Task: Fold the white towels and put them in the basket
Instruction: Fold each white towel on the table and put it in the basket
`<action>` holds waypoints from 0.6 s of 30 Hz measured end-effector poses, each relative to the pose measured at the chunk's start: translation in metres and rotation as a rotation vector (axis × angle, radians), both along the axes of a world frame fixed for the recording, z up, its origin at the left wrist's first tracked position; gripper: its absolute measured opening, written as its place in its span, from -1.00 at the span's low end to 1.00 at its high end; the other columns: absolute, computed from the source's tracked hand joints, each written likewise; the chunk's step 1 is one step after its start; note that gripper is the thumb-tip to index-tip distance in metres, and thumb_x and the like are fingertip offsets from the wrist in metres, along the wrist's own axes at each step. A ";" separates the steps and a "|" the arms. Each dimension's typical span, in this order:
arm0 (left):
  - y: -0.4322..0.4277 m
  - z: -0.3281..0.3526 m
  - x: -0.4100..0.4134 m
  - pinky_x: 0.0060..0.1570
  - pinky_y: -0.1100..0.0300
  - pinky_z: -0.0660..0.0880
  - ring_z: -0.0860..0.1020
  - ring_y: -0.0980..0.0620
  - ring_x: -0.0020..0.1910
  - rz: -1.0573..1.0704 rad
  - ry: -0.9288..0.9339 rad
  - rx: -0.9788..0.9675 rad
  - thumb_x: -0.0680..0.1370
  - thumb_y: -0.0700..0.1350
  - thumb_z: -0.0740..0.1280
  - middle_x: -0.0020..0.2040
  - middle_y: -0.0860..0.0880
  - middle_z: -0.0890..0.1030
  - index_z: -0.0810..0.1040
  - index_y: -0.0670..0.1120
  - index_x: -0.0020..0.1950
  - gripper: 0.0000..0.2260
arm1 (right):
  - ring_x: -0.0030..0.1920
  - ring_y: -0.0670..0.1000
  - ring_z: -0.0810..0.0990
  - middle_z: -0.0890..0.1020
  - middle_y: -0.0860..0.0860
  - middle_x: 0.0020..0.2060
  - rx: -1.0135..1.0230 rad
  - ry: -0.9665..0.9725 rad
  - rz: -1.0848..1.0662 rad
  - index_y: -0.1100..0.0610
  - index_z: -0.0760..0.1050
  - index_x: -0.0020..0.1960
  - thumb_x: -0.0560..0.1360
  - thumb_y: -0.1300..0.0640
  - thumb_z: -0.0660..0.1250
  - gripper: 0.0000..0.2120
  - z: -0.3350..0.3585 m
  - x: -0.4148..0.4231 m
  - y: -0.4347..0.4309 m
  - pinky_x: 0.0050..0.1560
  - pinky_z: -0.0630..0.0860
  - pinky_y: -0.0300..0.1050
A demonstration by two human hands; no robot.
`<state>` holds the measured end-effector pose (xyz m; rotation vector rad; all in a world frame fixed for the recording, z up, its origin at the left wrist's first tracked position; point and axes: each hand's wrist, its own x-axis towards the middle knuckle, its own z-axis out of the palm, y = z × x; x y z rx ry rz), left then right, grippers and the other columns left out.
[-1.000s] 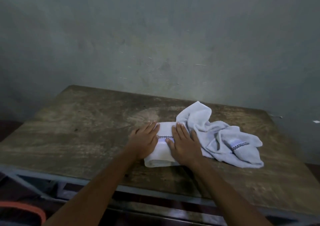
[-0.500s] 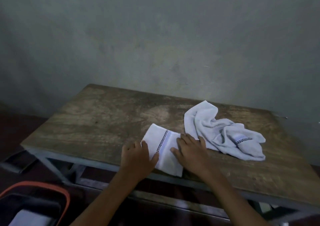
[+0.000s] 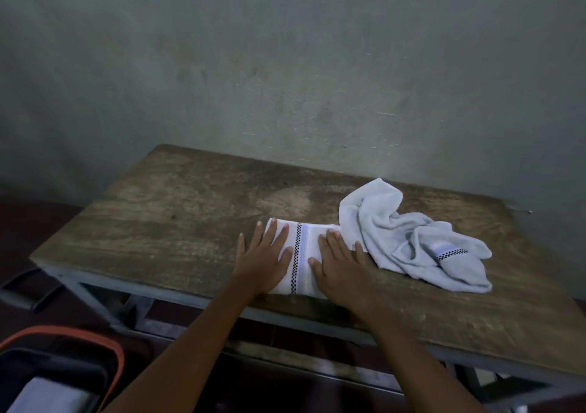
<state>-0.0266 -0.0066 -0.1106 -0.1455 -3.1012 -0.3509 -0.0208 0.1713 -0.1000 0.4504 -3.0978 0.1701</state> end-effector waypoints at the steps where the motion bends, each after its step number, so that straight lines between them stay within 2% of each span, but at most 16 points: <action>1: -0.001 0.004 -0.001 0.43 -0.16 0.01 0.07 -0.05 0.52 0.056 -0.010 0.093 0.45 0.24 -0.25 0.55 -0.02 0.10 0.09 0.03 0.53 -0.32 | 0.54 0.01 -0.04 0.05 0.07 0.54 0.028 -0.003 0.002 0.14 0.02 0.53 0.43 -0.25 -0.41 -0.19 0.004 -0.006 -0.001 0.48 -0.18 0.15; 2: -0.004 0.006 0.003 0.40 -0.12 0.10 0.19 -0.08 0.46 0.147 0.023 0.216 0.49 0.20 -0.18 0.49 -0.08 0.25 0.20 -0.01 0.49 -0.37 | 0.53 0.02 0.02 0.13 0.09 0.52 0.041 0.024 0.004 0.14 0.10 0.50 0.43 -0.19 -0.35 -0.23 0.007 -0.011 -0.002 0.48 -0.17 0.15; 3: -0.006 0.009 0.012 0.32 -0.08 0.25 0.35 -0.14 0.34 0.267 0.111 0.339 0.50 0.16 -0.10 0.35 -0.14 0.42 0.37 -0.05 0.39 -0.43 | 0.51 0.04 0.08 0.21 0.09 0.49 0.037 0.073 0.010 0.14 0.18 0.46 0.41 -0.17 -0.33 -0.25 0.012 -0.015 -0.006 0.48 -0.14 0.15; 5: -0.013 0.017 0.032 0.09 -0.02 0.45 0.52 -0.17 0.05 0.445 0.202 0.537 0.55 0.03 0.06 0.06 -0.15 0.58 0.56 -0.09 0.09 -0.65 | 0.49 0.05 0.14 0.28 0.08 0.45 -0.027 0.143 0.018 0.11 0.23 0.42 0.44 -0.18 -0.27 -0.31 0.017 -0.020 -0.016 0.47 -0.06 0.13; 7: -0.021 0.026 0.045 -0.14 0.08 0.52 0.55 -0.11 -0.19 0.453 0.031 0.737 0.58 -0.08 0.14 -0.17 -0.14 0.61 0.57 -0.12 -0.16 -0.74 | 0.53 0.05 0.03 0.14 0.08 0.52 -0.115 0.053 0.054 0.05 0.14 0.49 0.56 -0.19 -0.16 -0.42 0.013 -0.024 -0.027 0.48 -0.07 0.12; 8: -0.024 0.030 0.048 -0.33 0.18 0.48 0.51 -0.05 -0.35 0.453 -0.107 0.844 0.59 -0.09 0.16 -0.30 -0.11 0.57 0.54 -0.11 -0.23 -0.73 | 0.54 0.05 -0.05 0.05 0.07 0.54 -0.119 -0.024 0.076 0.02 0.05 0.52 0.59 -0.20 -0.12 -0.44 0.009 -0.025 -0.032 0.49 -0.10 0.12; 9: -0.027 0.034 0.051 -0.51 0.28 0.35 0.41 0.02 -0.50 0.453 -0.243 0.953 0.59 -0.09 0.17 -0.43 -0.06 0.48 0.50 -0.09 -0.27 -0.74 | 0.54 0.05 -0.11 -0.02 0.07 0.55 -0.094 -0.078 0.089 -0.01 -0.01 0.53 0.59 -0.21 -0.11 -0.43 0.003 -0.025 -0.035 0.50 -0.14 0.12; 11: -0.034 0.033 0.056 -0.59 0.39 0.11 0.22 0.11 -0.64 0.428 -0.465 1.172 0.58 -0.09 0.16 -0.54 0.01 0.31 0.42 -0.08 -0.23 -0.80 | 0.54 0.04 -0.14 -0.06 0.08 0.55 -0.058 -0.068 0.090 -0.04 -0.05 0.54 0.58 -0.23 -0.14 -0.42 -0.007 -0.026 -0.037 0.50 -0.17 0.11; 13: -0.040 0.024 0.062 -0.62 0.39 0.08 0.17 0.13 -0.64 0.361 -0.576 1.304 0.58 -0.10 0.15 -0.53 0.03 0.28 0.40 -0.08 -0.10 -0.90 | 0.54 0.04 -0.11 -0.04 0.08 0.55 -0.060 -0.021 0.079 -0.05 -0.03 0.54 0.55 -0.27 -0.21 -0.39 -0.012 -0.027 -0.037 0.50 -0.17 0.10; 16: -0.045 0.013 0.072 -0.62 0.36 0.09 0.19 0.12 -0.61 0.270 -0.642 1.355 0.58 -0.11 0.19 -0.50 0.01 0.29 0.49 -0.07 0.06 -0.87 | 0.54 0.03 -0.07 0.01 0.07 0.55 -0.046 0.023 0.081 -0.06 0.01 0.53 0.41 -0.31 -0.39 -0.24 -0.014 -0.025 -0.038 0.49 -0.14 0.09; 18: -0.045 0.011 0.076 -0.61 0.32 0.12 0.22 0.09 -0.60 0.218 -0.611 1.331 0.58 -0.09 0.23 -0.50 -0.01 0.29 0.52 -0.04 0.06 -0.88 | 0.54 0.04 -0.04 0.03 0.07 0.54 -0.042 0.049 0.079 -0.06 0.02 0.53 0.38 -0.30 -0.40 -0.21 -0.015 -0.026 -0.038 0.49 -0.13 0.08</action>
